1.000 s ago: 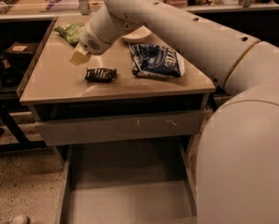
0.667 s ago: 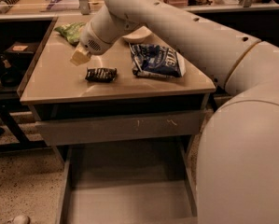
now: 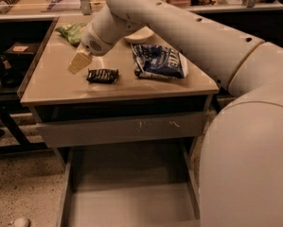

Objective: Pick rxbar chocolate from middle drawer and place on counter

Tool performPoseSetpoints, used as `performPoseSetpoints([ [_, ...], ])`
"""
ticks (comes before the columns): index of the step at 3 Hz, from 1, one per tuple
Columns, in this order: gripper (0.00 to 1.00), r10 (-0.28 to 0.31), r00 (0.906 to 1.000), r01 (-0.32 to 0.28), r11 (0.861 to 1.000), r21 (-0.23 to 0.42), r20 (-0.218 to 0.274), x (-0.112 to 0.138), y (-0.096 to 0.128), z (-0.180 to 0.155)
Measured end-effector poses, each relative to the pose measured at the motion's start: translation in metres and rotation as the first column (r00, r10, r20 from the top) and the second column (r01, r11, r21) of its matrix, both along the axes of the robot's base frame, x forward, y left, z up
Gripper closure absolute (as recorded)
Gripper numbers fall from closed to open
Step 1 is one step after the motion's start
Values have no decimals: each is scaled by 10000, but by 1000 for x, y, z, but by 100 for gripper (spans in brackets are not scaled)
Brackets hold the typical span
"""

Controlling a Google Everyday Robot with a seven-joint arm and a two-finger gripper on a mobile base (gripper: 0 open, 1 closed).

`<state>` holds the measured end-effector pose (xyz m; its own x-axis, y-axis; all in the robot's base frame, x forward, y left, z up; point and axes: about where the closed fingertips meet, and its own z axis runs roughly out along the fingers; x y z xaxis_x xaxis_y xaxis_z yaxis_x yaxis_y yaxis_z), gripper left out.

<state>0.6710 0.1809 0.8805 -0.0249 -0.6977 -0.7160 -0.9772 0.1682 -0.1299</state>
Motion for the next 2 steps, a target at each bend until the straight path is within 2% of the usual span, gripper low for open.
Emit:
performPoseSetpoints([
  [1, 0, 1, 10000, -1, 10000, 0, -1, 0, 0, 0],
  [2, 0, 1, 10000, -1, 10000, 0, -1, 0, 0, 0],
])
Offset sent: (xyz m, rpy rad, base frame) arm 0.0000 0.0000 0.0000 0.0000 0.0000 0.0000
